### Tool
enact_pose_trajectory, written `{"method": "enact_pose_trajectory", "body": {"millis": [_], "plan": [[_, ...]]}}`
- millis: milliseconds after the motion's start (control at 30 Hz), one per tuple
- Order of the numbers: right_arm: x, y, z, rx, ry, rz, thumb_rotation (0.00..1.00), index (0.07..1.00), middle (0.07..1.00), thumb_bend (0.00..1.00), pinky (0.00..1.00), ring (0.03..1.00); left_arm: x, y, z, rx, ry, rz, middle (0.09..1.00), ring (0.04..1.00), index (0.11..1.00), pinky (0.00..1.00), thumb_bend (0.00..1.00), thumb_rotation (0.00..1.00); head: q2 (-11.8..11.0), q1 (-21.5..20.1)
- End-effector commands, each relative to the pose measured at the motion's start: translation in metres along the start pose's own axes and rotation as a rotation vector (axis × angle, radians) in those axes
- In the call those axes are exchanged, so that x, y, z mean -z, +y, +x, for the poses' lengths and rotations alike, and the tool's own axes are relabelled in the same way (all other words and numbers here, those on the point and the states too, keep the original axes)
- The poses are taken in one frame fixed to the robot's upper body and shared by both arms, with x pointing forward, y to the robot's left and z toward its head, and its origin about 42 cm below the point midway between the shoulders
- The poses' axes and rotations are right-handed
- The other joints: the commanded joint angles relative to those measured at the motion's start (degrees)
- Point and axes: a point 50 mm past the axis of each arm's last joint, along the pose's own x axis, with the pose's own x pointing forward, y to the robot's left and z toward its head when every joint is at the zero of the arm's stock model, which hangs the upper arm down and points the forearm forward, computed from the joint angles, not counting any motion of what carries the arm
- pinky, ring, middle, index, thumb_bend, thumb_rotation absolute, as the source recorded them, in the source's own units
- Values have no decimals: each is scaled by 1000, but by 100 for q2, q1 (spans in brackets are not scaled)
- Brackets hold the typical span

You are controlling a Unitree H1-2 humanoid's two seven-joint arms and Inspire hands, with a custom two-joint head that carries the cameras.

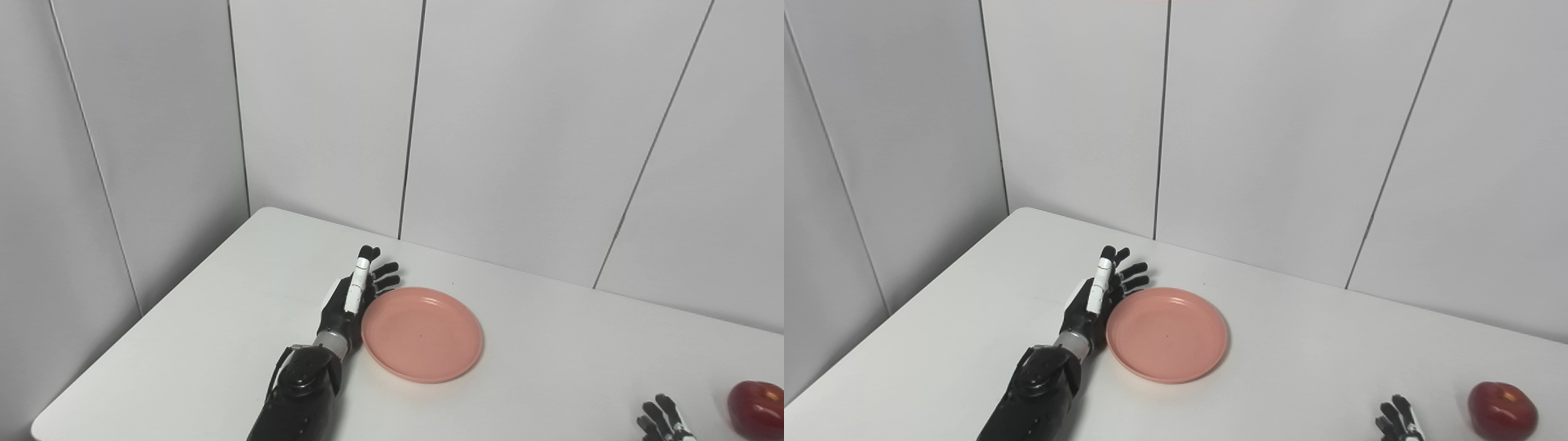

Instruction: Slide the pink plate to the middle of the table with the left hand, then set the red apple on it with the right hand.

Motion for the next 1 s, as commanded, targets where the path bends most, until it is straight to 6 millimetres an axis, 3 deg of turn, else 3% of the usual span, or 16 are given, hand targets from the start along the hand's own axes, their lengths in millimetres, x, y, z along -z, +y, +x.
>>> {"method": "enact_pose_trajectory", "body": {"millis": [0,367,967], "plan": [[0,6,5,-32,-13,3,1000,974,956,830,1000,955,2,-10,5,13,18,-23,844,827,939,803,835,979,4,-10],[0,11,6,-37,-15,6,1000,967,952,836,1000,954,13,-33,4,-1,34,-41,845,804,928,764,826,969,41,-96],[0,16,7,-40,-24,-11,1000,958,941,846,1000,943,33,-57,-6,46,57,-26,882,833,956,807,790,960,72,-186]]}}
